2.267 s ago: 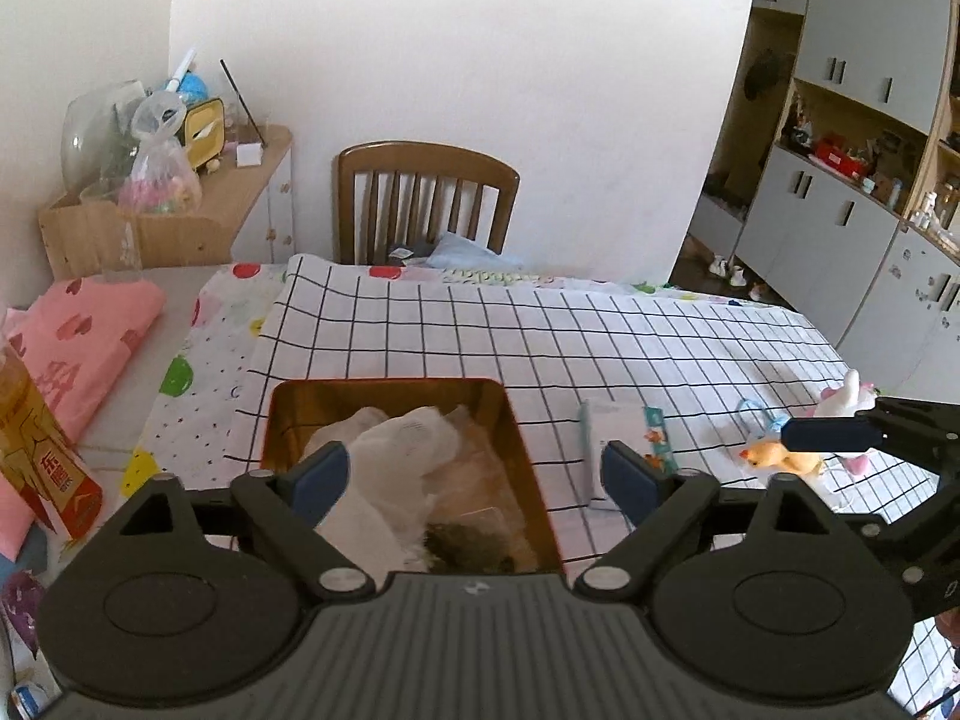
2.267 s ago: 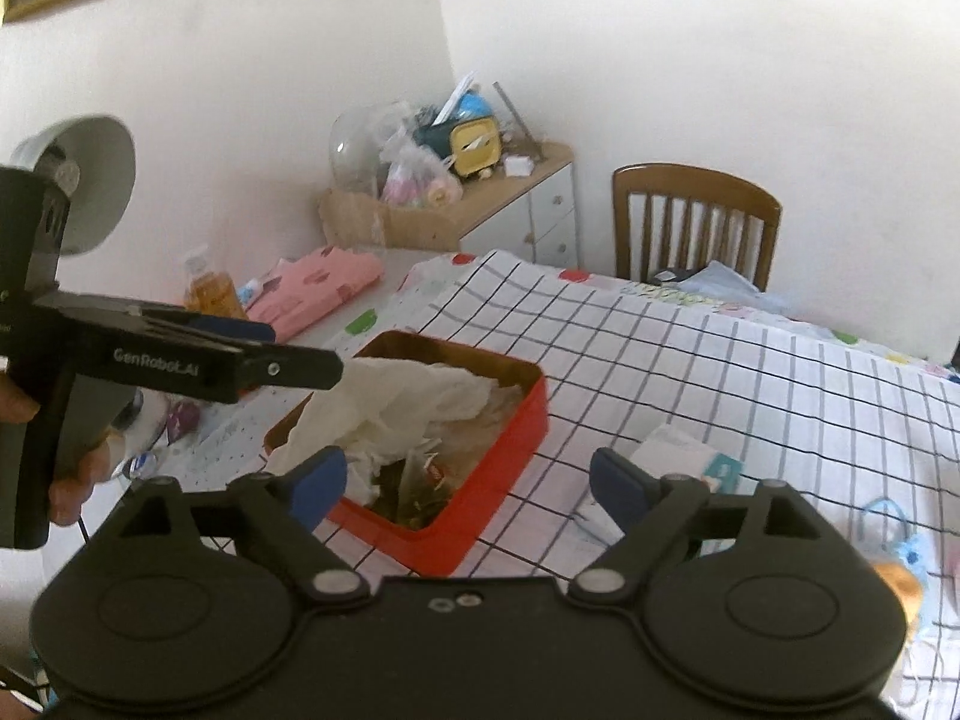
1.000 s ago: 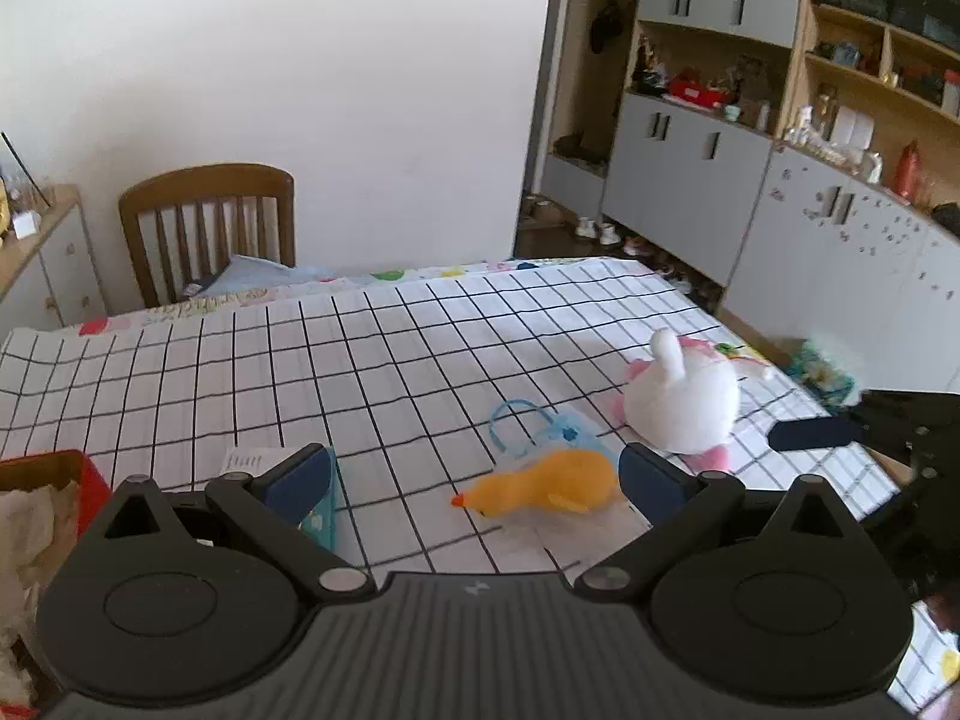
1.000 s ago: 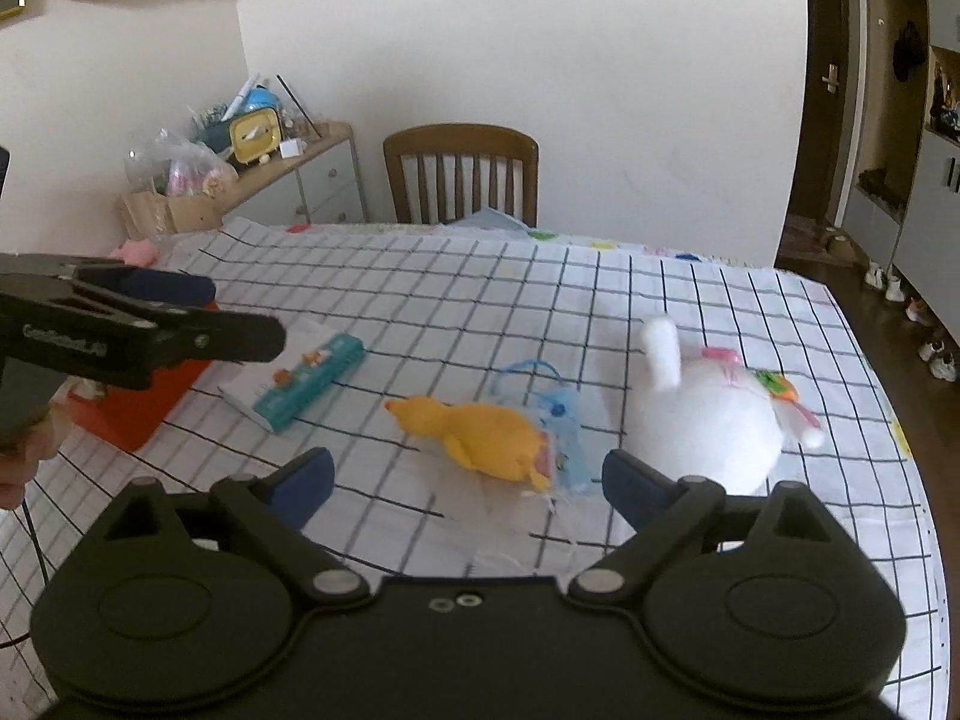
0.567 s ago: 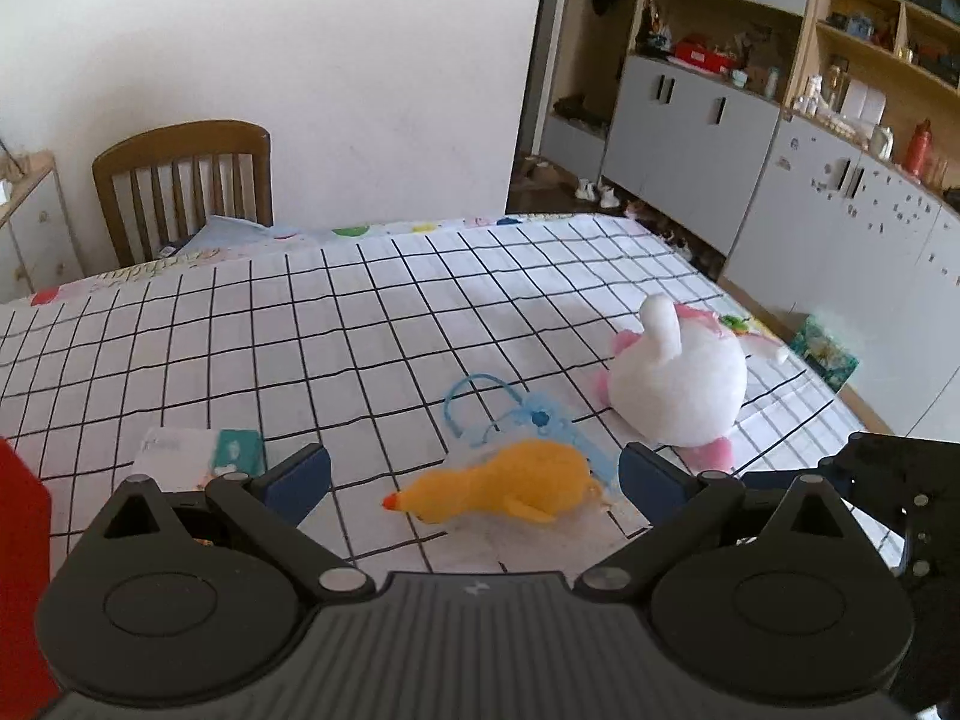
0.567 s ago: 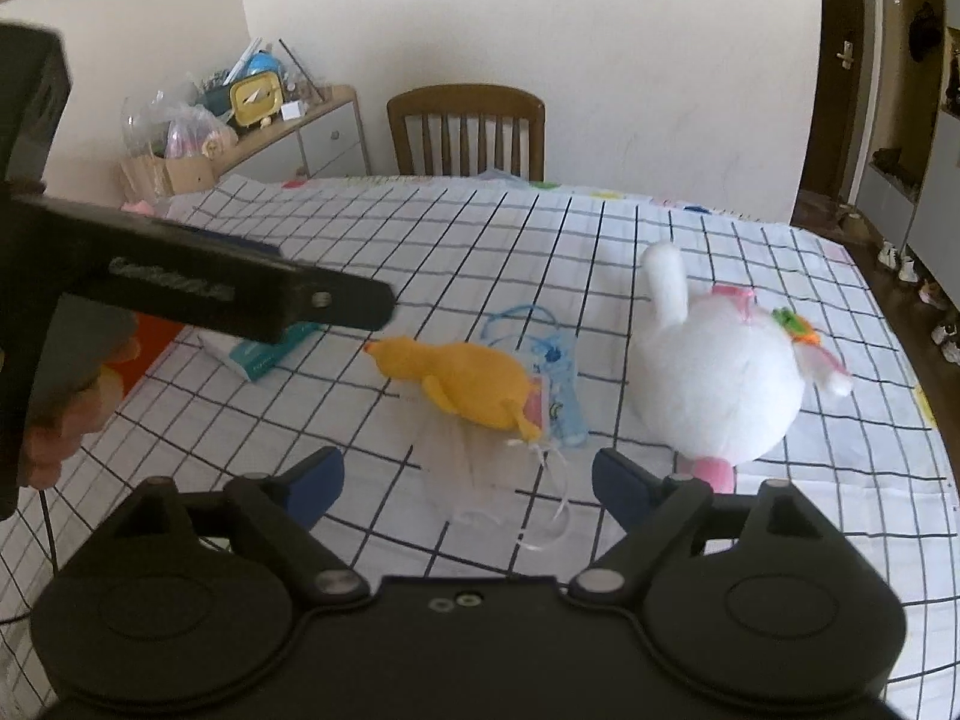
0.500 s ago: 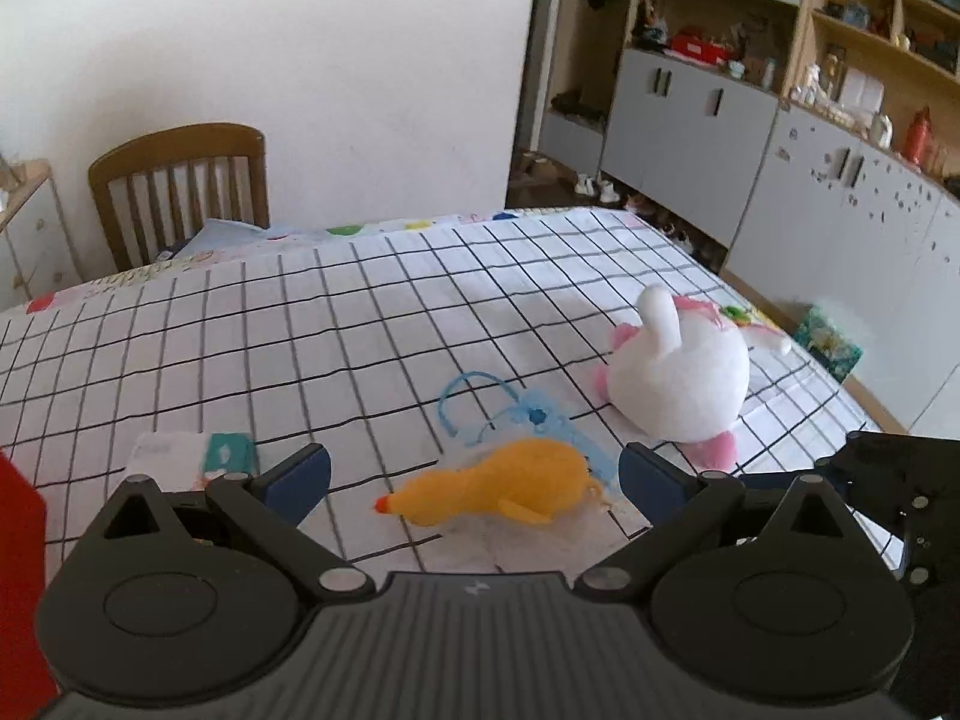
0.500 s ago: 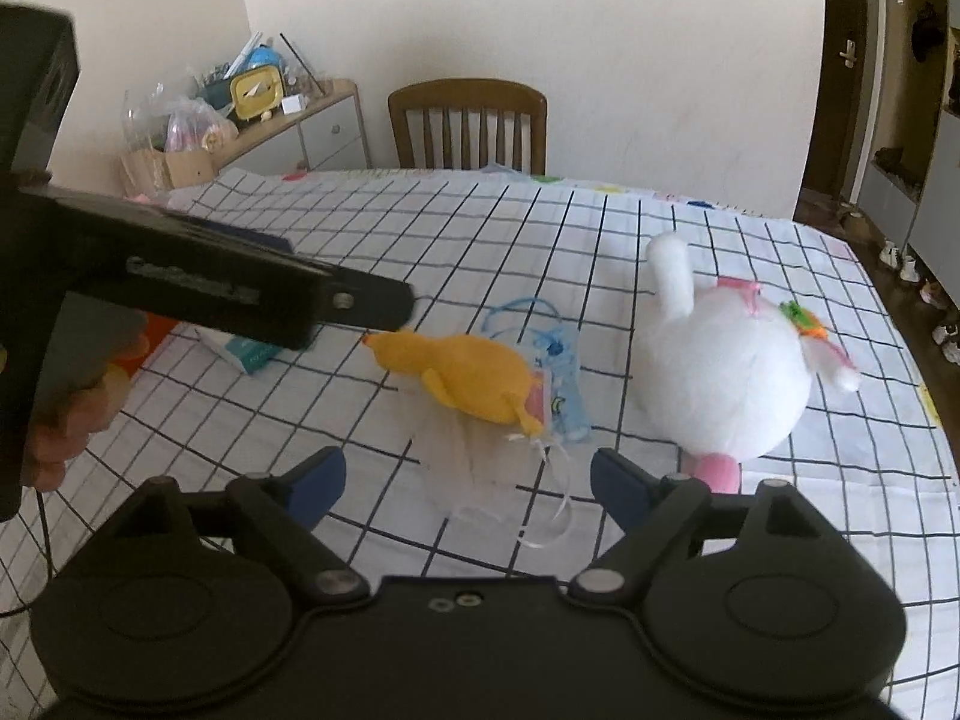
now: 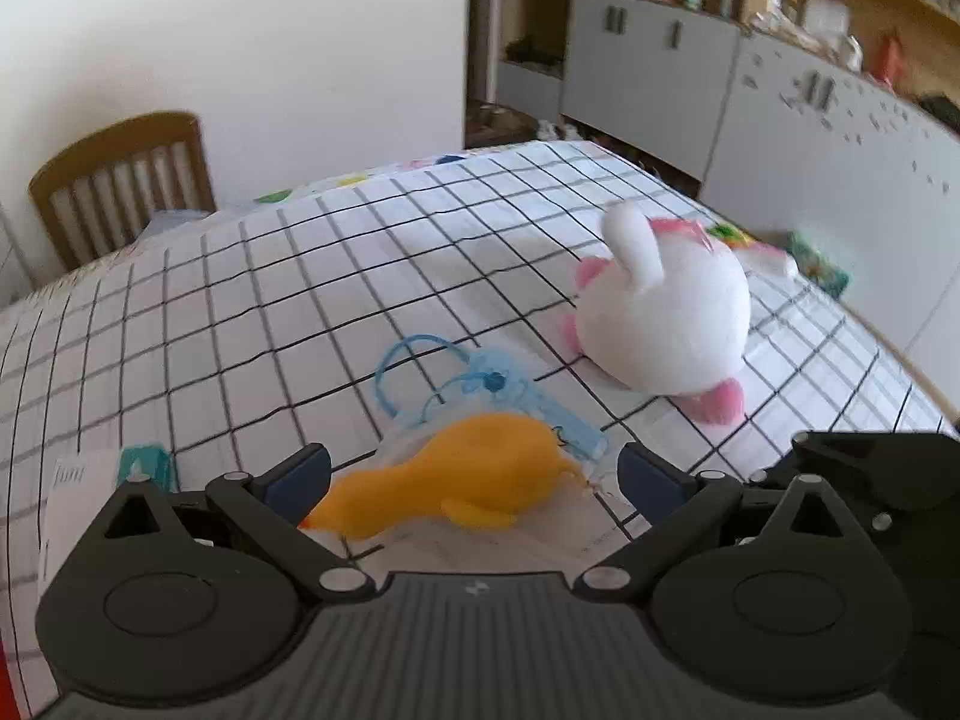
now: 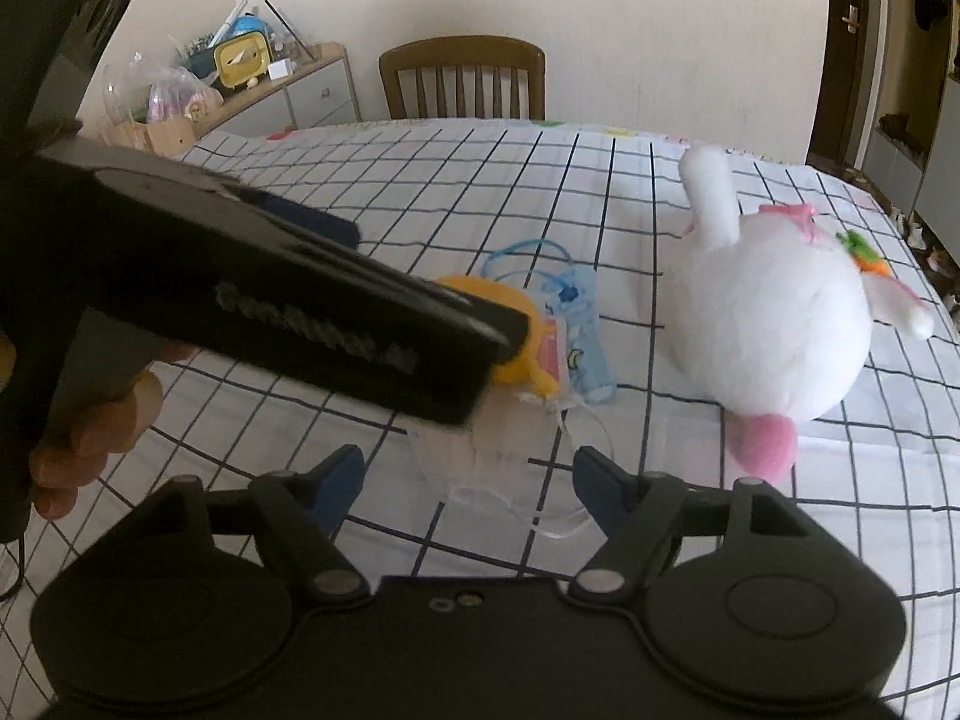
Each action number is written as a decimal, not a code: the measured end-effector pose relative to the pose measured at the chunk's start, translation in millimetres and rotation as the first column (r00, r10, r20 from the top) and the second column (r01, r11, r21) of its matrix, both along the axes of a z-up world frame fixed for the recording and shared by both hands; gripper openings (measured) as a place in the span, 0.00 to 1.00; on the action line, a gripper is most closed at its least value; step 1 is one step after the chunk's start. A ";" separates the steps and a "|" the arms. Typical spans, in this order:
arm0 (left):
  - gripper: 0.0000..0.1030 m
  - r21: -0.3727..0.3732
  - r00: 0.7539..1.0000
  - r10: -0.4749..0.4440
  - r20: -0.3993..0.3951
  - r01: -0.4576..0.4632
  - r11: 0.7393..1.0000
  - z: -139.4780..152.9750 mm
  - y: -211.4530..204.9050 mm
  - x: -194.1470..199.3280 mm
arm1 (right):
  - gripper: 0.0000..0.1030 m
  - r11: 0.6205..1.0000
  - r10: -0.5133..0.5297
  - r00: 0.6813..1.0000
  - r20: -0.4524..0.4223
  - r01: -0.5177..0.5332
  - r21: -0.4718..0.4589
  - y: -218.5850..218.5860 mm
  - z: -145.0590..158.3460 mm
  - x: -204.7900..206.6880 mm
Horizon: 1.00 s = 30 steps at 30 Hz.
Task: Organize soft objects
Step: 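Close the left gripper on the yellow duck while the right gripper grasps the clear plastic item, then lift the yellow duck with the left gripper while the right gripper lifts the clear item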
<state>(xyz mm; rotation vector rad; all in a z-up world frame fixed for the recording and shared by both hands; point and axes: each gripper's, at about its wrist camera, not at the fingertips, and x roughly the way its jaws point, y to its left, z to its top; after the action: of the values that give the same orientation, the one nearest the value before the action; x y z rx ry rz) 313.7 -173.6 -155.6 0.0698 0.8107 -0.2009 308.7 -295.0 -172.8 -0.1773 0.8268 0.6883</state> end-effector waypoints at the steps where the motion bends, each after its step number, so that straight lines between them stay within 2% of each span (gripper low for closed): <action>1: 0.99 0.010 1.000 -0.013 0.003 0.013 1.000 -1.6 -2.2 1.2 | 0.72 1.000 -0.002 1.000 -0.003 0.002 -0.002 0.5 -1.6 0.9; 4: 0.99 0.027 0.999 -0.038 0.012 0.038 0.999 -5.7 -6.2 3.5 | 0.69 1.000 -0.008 1.000 -0.009 0.008 -0.011 1.8 -4.9 3.5; 14: 0.78 0.060 0.998 -0.059 -0.018 0.060 0.996 -17.8 -5.6 17.9 | 0.58 0.998 0.002 1.000 0.023 -0.001 -0.061 13.5 -9.7 4.5; 18: 0.69 0.077 0.998 -0.066 -0.018 0.067 0.995 -18.0 -5.3 19.1 | 0.48 0.998 -0.006 0.999 0.034 0.009 -0.066 13.0 -9.6 5.3; 20: 0.59 0.073 0.997 -0.074 -0.020 0.075 0.994 -17.2 -4.7 19.4 | 0.43 0.998 -0.012 0.999 0.040 0.015 -0.069 12.8 -9.7 5.8; 22: 0.51 0.048 0.996 -0.083 -0.025 0.084 0.995 -15.7 -2.6 20.0 | 0.33 0.998 -0.017 0.999 0.043 0.019 -0.066 12.2 -9.2 5.5; 26: 0.38 0.040 0.996 -0.088 -0.031 0.090 0.995 -14.6 -1.1 19.5 | 0.21 0.999 -0.021 0.999 0.042 0.023 -0.046 11.2 -8.1 5.5; 30: 0.33 0.005 0.995 -0.091 -0.037 0.091 0.996 -12.1 3.2 18.1 | 0.14 0.999 -0.025 0.999 0.047 0.026 -0.030 9.5 -4.9 3.5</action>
<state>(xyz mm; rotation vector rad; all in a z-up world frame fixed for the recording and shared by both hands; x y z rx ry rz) 331.7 -170.4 -167.7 0.1102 0.8457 -0.2860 312.2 -285.5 -177.7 -0.2091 0.7936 0.6459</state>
